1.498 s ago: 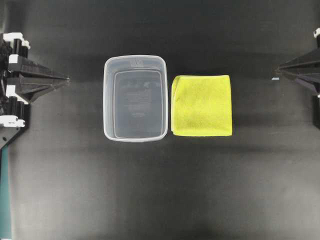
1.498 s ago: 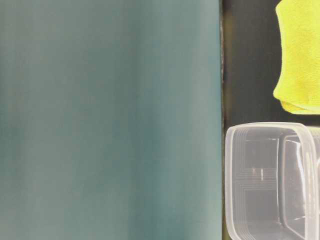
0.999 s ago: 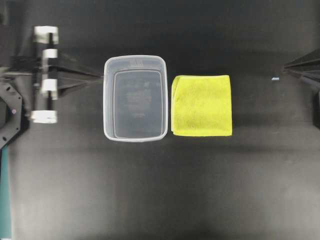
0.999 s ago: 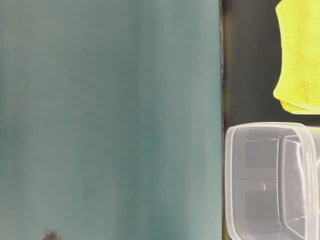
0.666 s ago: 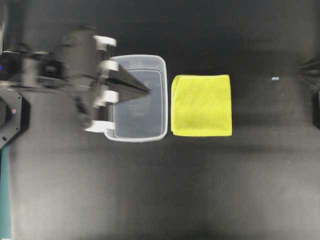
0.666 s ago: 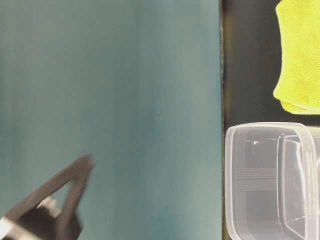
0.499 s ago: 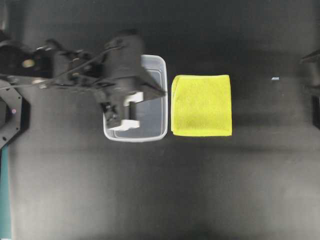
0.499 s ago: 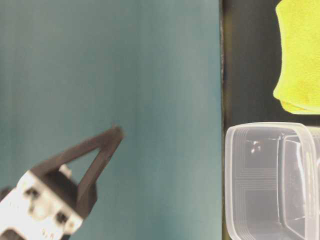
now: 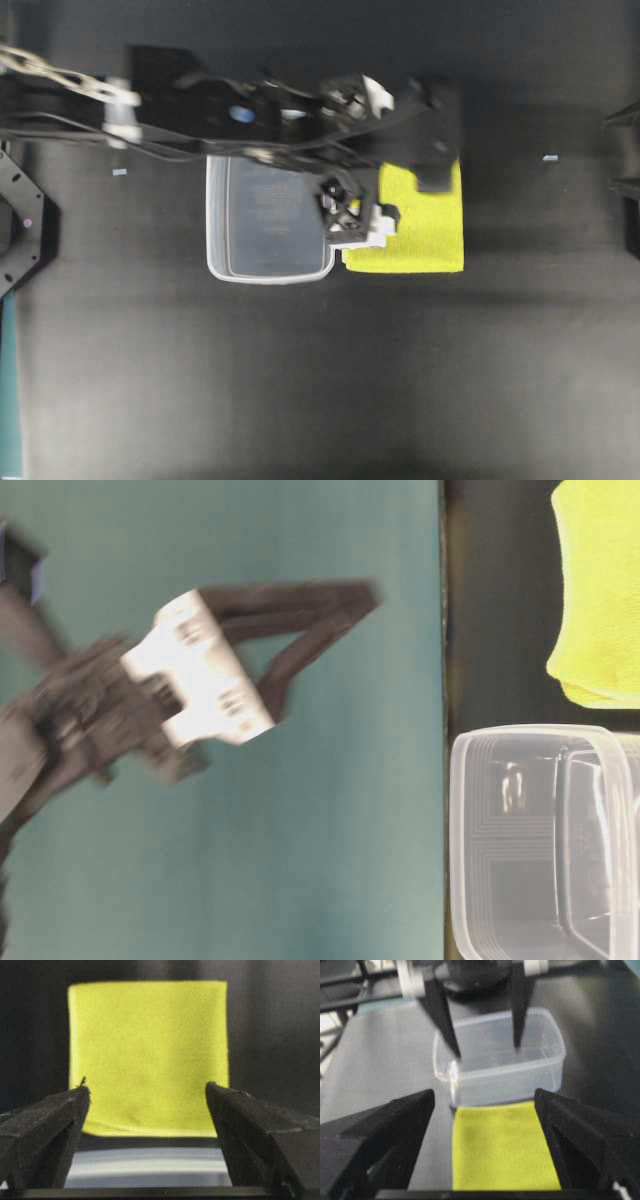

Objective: Place the yellow towel into the container with the left arm.
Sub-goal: 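Move the left gripper over the container toward the yellow towel, then lower the left gripper onto the towel's near edge and close it, then lift the towel and carry it left over the container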

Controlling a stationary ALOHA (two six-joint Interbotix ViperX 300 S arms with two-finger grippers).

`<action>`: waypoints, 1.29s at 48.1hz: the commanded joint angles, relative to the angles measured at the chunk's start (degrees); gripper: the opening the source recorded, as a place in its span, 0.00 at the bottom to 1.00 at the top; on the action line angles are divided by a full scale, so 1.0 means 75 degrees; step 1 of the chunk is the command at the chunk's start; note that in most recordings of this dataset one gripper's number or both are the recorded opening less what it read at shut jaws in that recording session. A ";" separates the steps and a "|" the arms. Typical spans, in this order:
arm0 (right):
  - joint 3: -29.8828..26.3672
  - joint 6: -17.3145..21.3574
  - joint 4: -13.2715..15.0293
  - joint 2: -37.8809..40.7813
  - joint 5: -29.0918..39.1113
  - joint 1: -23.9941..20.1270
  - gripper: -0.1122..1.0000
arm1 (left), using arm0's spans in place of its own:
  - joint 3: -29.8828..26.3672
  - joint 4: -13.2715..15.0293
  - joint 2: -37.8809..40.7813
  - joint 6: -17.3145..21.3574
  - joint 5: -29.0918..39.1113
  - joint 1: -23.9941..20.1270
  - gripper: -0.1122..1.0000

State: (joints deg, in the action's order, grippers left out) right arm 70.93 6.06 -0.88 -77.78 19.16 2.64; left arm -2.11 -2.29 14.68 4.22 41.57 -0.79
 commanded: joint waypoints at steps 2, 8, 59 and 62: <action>-0.0059 0.0059 -0.0023 0.0012 -0.0328 0.0012 0.80 | -0.0691 -0.0023 0.0727 0.0621 0.0176 0.0059 0.90; -0.0059 0.0059 -0.0023 0.0012 -0.0586 0.0012 0.80 | -0.1219 -0.0023 0.1535 0.0949 0.0434 0.0070 0.91; -0.0059 0.0129 -0.0035 0.0000 -0.0902 0.0012 0.79 | -0.1641 -0.0023 0.3059 0.0141 0.1055 0.0070 0.60; -0.0059 0.0129 -0.0035 0.0000 -0.0891 0.0012 0.79 | -0.1664 -0.0023 0.3035 0.0152 0.1031 0.0094 0.43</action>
State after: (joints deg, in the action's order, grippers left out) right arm 71.02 6.94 -0.97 -78.13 12.92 2.55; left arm -14.59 -2.20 37.18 5.19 49.39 -0.35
